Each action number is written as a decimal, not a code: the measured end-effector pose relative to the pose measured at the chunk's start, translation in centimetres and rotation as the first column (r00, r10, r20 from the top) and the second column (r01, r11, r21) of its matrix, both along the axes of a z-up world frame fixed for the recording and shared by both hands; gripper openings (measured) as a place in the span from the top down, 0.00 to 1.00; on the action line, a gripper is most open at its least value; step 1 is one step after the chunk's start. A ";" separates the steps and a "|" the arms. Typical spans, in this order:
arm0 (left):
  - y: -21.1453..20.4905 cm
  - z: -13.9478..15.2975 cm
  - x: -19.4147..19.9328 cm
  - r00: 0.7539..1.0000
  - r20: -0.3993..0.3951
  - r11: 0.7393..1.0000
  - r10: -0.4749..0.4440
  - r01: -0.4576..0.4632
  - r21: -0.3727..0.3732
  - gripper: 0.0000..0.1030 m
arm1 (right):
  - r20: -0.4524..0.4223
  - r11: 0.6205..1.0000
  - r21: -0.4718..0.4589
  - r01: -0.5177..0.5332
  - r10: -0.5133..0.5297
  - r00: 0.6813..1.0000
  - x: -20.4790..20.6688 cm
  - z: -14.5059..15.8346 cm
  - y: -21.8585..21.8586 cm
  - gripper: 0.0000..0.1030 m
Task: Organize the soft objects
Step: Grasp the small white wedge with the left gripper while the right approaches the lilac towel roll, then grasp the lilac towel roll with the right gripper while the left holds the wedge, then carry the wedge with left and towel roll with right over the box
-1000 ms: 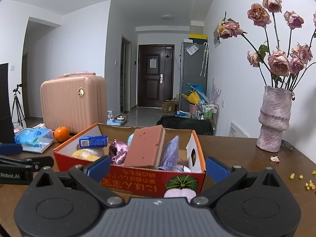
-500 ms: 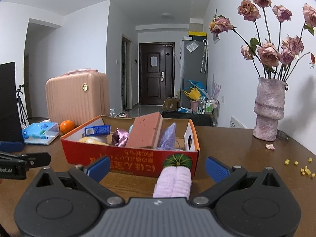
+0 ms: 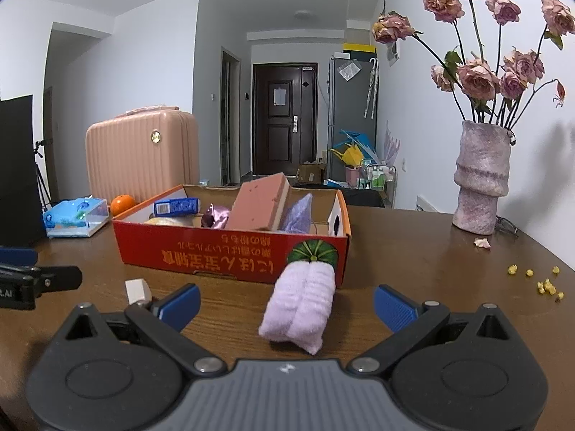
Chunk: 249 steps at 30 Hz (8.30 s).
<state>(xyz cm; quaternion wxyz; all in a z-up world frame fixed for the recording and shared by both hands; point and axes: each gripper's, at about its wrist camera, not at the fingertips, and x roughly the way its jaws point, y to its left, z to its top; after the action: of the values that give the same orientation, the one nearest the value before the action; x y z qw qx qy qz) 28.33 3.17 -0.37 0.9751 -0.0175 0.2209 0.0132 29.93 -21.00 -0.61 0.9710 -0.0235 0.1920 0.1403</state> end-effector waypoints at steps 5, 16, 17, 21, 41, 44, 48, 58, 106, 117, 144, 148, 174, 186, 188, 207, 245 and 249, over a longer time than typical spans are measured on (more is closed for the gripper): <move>-0.4 -0.2 0.1 1.000 -0.006 1.000 -0.010 0.010 0.011 0.00 | -0.008 1.000 -0.004 0.001 -0.001 1.000 0.0 -0.2 0.0 0.00; -0.6 -0.7 0.8 0.999 -0.046 1.000 -0.010 0.010 0.010 0.00 | -0.025 1.000 -0.007 0.020 -0.020 1.000 0.3 -0.5 0.0 0.00; -0.6 -0.9 1.0 0.999 -0.053 1.000 -0.008 0.009 0.012 0.00 | -0.027 1.000 -0.006 0.024 -0.024 0.999 0.4 -0.6 0.0 0.00; -1.0 -1.4 1.9 0.996 -0.085 1.000 -0.008 0.010 0.023 0.00 | -0.035 0.998 -0.006 0.057 -0.057 0.998 0.7 -0.7 -0.2 0.00; -2.2 -3.1 7.6 0.982 -0.185 0.999 0.034 -0.026 0.045 0.00 | -0.072 0.993 0.024 0.115 -0.113 0.991 1.7 -1.1 -1.2 0.00; -2.4 -3.2 8.5 0.980 -0.191 0.998 0.047 -0.038 0.049 0.03 | -0.075 0.993 0.024 0.118 -0.116 0.990 1.8 -1.1 -1.2 0.00; -2.8 -3.5 9.5 0.977 -0.204 0.997 0.060 -0.049 0.055 0.10 | -0.080 0.992 0.024 0.123 -0.121 0.989 2.0 -1.2 -1.2 0.00; -3.1 -4.0 10.2 0.971 -0.236 0.999 0.027 -0.019 0.037 0.53 | -0.087 0.991 0.023 0.129 -0.127 0.988 2.3 -1.4 -1.3 0.00; -1.8 -0.2 2.3 0.999 -0.006 0.999 -0.034 0.035 0.035 0.80 | -0.114 0.994 -0.027 0.107 -0.110 0.987 3.9 -2.6 0.3 0.00; -1.6 -0.4 2.6 0.999 -0.021 0.999 -0.028 0.028 0.029 0.80 | -0.144 0.987 -0.117 0.112 -0.128 0.981 8.5 -3.5 3.0 0.01; -1.5 -0.5 2.8 0.999 -0.022 0.999 -0.031 0.031 0.027 0.80 | -0.218 0.993 -0.077 0.089 -0.104 0.970 10.2 -4.2 3.1 0.59; -1.4 -0.5 2.8 0.999 -0.021 0.999 -0.031 0.032 0.027 0.80 | -0.199 0.994 -0.062 0.085 -0.096 0.975 9.7 -3.8 3.0 0.64; -0.9 0.0 2.4 1.000 0.000 1.000 -0.010 0.010 0.012 0.80 | -0.023 1.000 0.008 -0.010 0.010 1.000 2.7 -0.7 4.2 0.69; -0.7 0.8 2.1 1.000 0.028 1.000 -0.004 0.004 0.000 0.80 | 0.019 1.000 0.020 -0.022 0.022 1.000 1.1 0.1 4.8 0.69; -0.8 1.0 2.2 1.000 0.029 1.000 -0.003 0.003 0.000 0.80 | 0.024 0.999 0.020 -0.025 0.024 0.999 1.1 0.2 4.9 0.69; -0.3 4.5 5.8 0.994 0.104 0.999 0.034 -0.033 -0.015 0.80 | 0.076 0.998 0.034 -0.047 0.044 0.996 4.4 2.7 7.1 0.69; 1.9 4.5 21.0 0.991 0.113 0.996 0.074 -0.068 -0.049 0.80 | 0.092 0.997 0.014 -0.080 0.078 0.993 18.2 1.7 11.9 0.69; 2.2 4.3 22.4 0.992 0.102 0.996 0.075 -0.070 -0.052 0.80 | 0.086 0.997 0.008 -0.075 0.074 0.994 19.3 1.4 12.2 0.69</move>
<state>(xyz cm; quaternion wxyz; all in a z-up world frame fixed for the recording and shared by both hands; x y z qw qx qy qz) 50.71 5.40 3.95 0.9834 -0.0497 0.1695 0.0421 49.20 -8.81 0.83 0.9725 -0.0311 0.1484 0.1766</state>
